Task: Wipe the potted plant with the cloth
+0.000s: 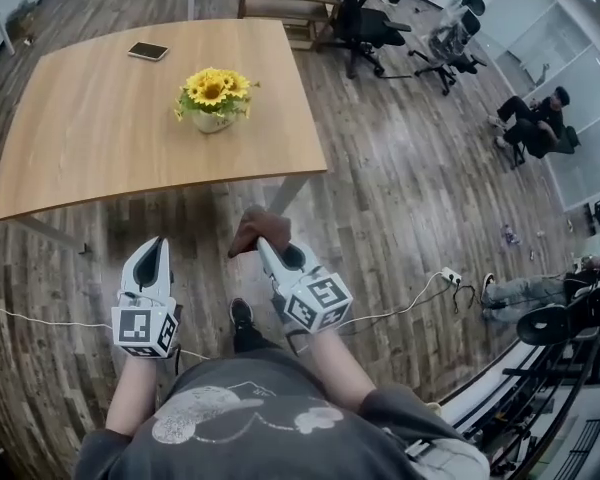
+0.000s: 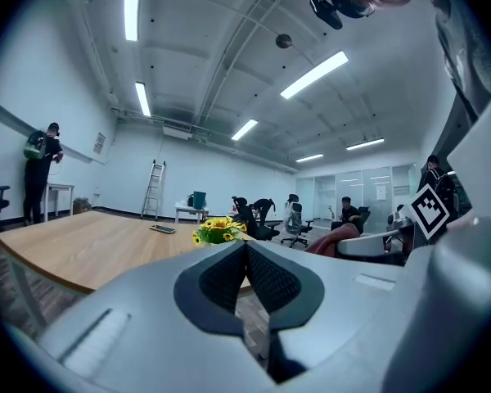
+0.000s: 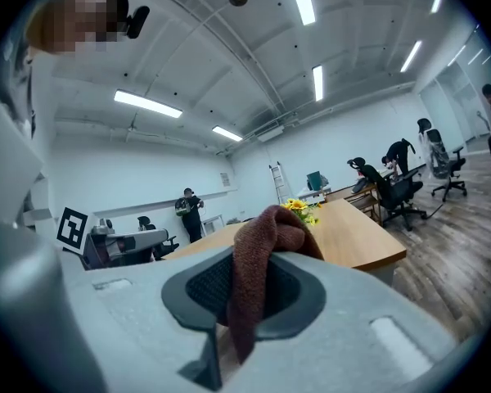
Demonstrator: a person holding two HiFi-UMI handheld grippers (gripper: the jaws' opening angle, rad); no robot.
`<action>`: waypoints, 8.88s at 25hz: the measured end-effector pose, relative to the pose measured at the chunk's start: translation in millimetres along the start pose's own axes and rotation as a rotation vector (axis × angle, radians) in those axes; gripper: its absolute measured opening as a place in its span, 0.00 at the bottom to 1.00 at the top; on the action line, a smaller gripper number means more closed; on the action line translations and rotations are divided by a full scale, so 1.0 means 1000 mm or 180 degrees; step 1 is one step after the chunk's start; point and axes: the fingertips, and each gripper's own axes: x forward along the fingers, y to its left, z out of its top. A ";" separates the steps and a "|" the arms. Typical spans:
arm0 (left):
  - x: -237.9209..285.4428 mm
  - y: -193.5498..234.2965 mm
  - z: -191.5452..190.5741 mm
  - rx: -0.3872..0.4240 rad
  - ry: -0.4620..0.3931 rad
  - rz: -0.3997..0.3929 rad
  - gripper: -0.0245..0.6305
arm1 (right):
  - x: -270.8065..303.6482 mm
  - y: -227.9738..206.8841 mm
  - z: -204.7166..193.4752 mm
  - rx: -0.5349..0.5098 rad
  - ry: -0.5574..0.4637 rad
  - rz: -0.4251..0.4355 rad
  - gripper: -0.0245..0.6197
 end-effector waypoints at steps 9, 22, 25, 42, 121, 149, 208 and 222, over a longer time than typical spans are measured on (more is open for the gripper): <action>0.062 0.001 -0.007 0.0087 0.0142 0.0166 0.07 | 0.018 -0.070 0.023 0.0185 -0.0089 0.0016 0.11; 0.104 0.018 -0.005 0.0082 0.0167 0.0398 0.07 | 0.056 -0.105 0.029 0.0119 0.0091 0.0115 0.11; 0.121 0.023 -0.012 0.0074 0.0183 0.0301 0.07 | 0.069 -0.113 0.027 0.0123 0.0123 0.0048 0.11; 0.259 0.078 -0.057 0.0038 0.0656 -0.0351 0.17 | 0.194 -0.188 0.032 0.0294 0.0513 -0.0484 0.11; 0.367 0.158 -0.105 0.0246 0.1207 -0.0317 0.57 | 0.340 -0.267 0.015 -0.0398 0.1306 0.0323 0.11; 0.404 0.103 -0.118 0.0142 0.1088 0.0354 0.89 | 0.410 -0.258 0.014 -0.0573 0.1674 0.1264 0.11; 0.334 0.103 -0.128 0.0307 0.1135 -0.1054 0.93 | 0.278 -0.139 -0.056 -0.0592 0.1834 0.1175 0.11; 0.360 0.100 -0.135 0.0204 0.1096 -0.0080 0.87 | 0.304 -0.252 -0.008 -0.0840 0.1727 0.1102 0.11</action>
